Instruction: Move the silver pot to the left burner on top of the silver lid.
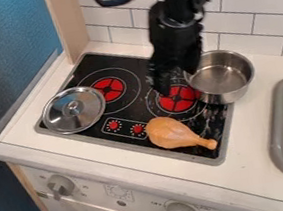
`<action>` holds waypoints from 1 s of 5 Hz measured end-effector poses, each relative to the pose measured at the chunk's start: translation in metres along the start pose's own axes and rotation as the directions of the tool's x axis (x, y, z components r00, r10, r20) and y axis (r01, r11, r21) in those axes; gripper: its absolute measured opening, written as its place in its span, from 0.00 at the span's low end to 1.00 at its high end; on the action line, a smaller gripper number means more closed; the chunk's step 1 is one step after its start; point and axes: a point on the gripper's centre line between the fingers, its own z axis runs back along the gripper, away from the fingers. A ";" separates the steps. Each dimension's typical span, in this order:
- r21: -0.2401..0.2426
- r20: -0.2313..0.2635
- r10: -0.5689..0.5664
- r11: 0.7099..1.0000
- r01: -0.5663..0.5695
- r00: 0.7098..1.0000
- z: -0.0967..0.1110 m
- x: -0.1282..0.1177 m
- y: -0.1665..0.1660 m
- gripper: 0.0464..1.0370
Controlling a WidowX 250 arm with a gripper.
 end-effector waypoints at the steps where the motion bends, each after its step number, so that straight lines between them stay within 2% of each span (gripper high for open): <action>1: -0.010 -0.031 -0.036 0.999 0.036 0.999 -0.015 -0.010 -0.015 0.96; 2: -0.014 -0.042 -0.066 0.998 0.065 0.997 -0.025 -0.013 -0.019 0.96; 3: 0.000 -0.034 -0.096 0.995 0.096 0.995 -0.032 -0.018 -0.020 0.92; 4: -0.016 -0.018 -0.099 0.995 0.099 0.995 -0.035 -0.020 -0.021 0.66; 5: -0.012 -0.023 -0.089 0.996 0.088 0.996 -0.038 -0.021 -0.017 0.35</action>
